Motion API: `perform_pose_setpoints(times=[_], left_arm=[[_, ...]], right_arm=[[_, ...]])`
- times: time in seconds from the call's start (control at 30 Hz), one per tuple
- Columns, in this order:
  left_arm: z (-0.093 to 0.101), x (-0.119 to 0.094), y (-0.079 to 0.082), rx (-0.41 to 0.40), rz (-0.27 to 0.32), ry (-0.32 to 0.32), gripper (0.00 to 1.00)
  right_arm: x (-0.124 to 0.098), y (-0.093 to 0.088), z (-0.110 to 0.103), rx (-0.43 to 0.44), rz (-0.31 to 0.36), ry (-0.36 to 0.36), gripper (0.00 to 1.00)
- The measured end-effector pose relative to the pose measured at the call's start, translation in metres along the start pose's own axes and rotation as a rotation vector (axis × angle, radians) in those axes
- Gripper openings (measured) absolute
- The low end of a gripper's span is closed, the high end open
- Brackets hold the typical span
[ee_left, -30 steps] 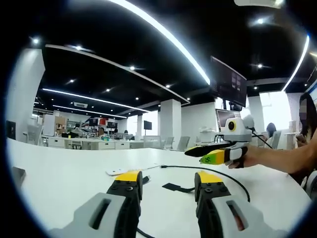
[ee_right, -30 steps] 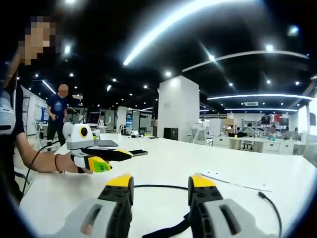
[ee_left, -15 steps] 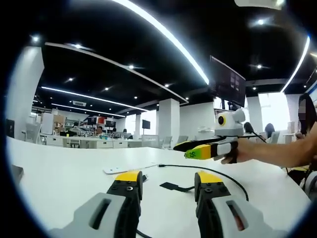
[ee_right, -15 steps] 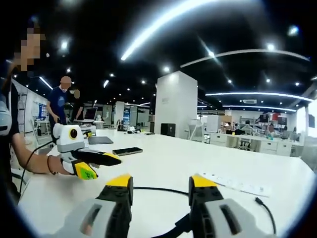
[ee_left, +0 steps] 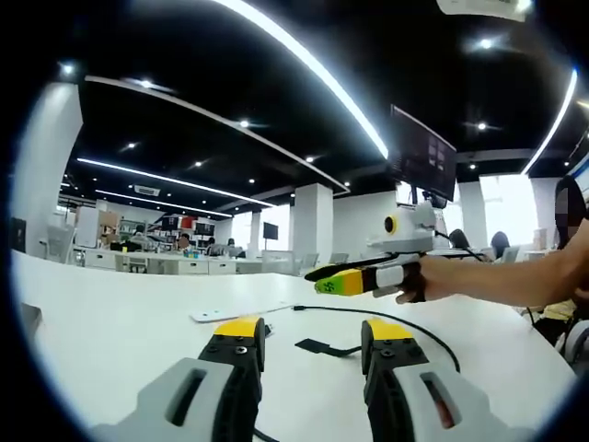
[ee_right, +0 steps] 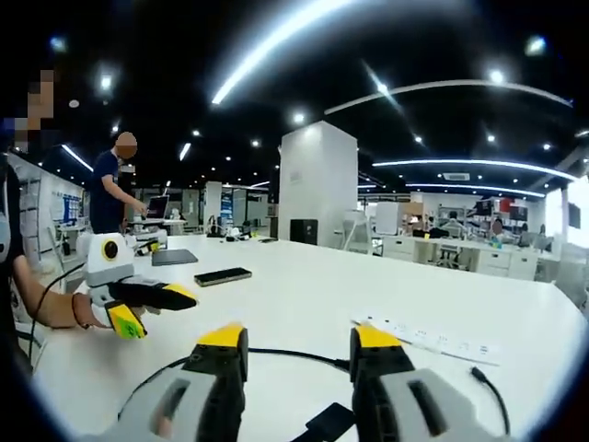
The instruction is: Find the charging cable on the desk, coil it up and secure with Velcro.
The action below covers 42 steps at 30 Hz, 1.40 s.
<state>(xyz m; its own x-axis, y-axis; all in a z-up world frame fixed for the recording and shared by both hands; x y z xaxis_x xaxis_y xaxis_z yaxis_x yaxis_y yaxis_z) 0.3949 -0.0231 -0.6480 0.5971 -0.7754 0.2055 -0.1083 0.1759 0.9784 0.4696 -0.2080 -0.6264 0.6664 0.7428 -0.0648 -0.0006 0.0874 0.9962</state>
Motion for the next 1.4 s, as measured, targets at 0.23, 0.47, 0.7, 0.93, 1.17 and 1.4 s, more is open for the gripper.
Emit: perform_pose_setpoints(times=[0.23, 0.47, 0.7, 0.93, 1.17, 1.4], left_arm=[[0.001, 0.000, -0.001, 0.001, -0.003, 0.000, 0.42], [0.002, -0.001, -0.002, 0.001, -0.005, -0.002, 0.42], [0.000, 0.000, -0.003, 0.000, -0.007, -0.001, 0.42], [-0.001, 0.000, -0.003, -0.003, -0.007, 0.001, 0.42], [0.000, 0.001, -0.002, -0.004, -0.004, -0.009, 0.42], [-0.003, 0.001, -0.001, -0.010, -0.001, -0.006, 0.42]], right_arm=[[-0.001, -0.002, 0.002, 0.035, 0.008, -0.021, 0.44], [0.002, -0.005, 0.016, 0.021, -0.016, -0.041, 0.45], [0.008, -0.006, 0.023, 0.007, -0.035, -0.049, 0.45], [0.016, -0.014, 0.022, -0.017, -0.080, -0.061, 0.45], [0.024, -0.017, 0.025, -0.037, -0.113, -0.055, 0.44], [0.036, -0.025, 0.026, -0.041, -0.149, -0.058, 0.44]])
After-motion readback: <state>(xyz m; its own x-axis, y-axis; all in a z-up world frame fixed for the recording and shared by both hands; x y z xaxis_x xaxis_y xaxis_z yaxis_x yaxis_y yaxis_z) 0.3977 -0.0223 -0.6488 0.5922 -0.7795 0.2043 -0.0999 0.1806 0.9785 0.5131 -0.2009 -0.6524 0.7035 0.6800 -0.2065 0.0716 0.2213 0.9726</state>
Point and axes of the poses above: the point that each gripper's makers call its tool centre point, and the gripper's own axes: x roughly forward along the fingers, z roughly to its right, y roughly out of its top, the point moved 6 cm from there along -x, roughly backward along the fingers, and after that the axes turned 4 degrees about z, right-handed, at the moved point
